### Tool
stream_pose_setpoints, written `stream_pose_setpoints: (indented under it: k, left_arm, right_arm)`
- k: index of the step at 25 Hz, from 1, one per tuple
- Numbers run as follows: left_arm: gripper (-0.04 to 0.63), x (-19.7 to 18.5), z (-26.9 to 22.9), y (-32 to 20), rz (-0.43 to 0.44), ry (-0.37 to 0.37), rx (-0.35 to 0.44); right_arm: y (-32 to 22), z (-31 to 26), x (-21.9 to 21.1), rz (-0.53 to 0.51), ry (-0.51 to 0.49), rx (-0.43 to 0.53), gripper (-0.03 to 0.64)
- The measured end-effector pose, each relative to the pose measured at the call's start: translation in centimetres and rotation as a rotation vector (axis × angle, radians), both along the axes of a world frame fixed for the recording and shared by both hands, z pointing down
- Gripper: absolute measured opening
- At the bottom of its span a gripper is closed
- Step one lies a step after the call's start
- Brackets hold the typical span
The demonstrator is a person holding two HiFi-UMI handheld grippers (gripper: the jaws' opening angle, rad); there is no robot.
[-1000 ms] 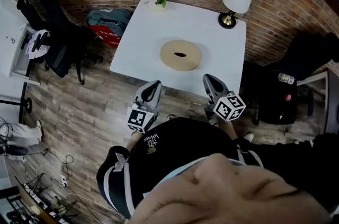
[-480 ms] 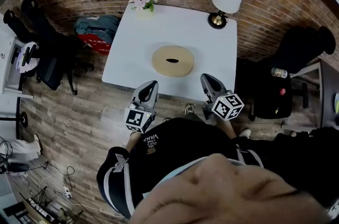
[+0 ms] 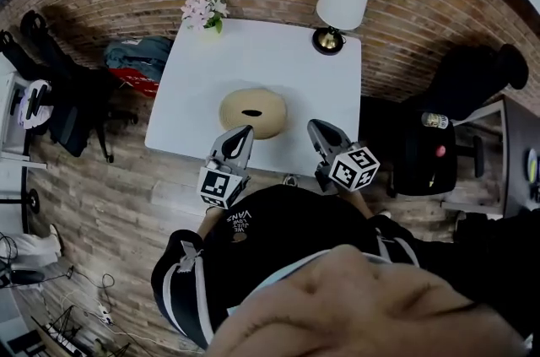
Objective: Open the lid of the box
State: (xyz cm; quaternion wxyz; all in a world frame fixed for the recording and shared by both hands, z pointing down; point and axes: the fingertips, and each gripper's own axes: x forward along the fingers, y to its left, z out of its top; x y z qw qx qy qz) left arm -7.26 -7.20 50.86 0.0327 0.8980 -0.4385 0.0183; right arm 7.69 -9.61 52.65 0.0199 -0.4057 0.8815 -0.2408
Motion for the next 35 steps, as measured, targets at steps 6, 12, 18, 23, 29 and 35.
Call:
stream_pose_setpoints:
  k: [6,12,18,23,29,35]
  left_arm:
    - [0.011,2.2,0.4,-2.2,-0.037,-0.018,-0.012]
    - [0.010,3.3,1.4,-3.5,-0.061,-0.034,-0.026]
    - [0.011,3.9,2.0,-5.2,0.003,-0.047,-0.038]
    - [0.011,2.5,1.6,-6.9,0.071,-0.073,-0.032]
    - [0.011,0.9,3.4,-7.5,0.176,-0.152,-0.050]
    - [0.012,0.5,6.2,-7.1,0.270,-0.298,-0.068]
  right_arm:
    - [-1.7,0.8,1.5,-0.067,-0.012,0.000,0.005]
    - [-2.8,1.9,2.2,-0.099,-0.018,-0.007,0.005]
    - [-3.6,2.6,1.9,-0.059,-0.035,0.002,0.005]
    - [-4.7,3.0,0.3,-0.021,-0.030,0.019,0.005]
    - [-5.8,4.7,-1.1,0.003,0.006,0.044,0.006]
    - [-5.4,7.9,-2.8,-0.030,0.068,0.016,0.009]
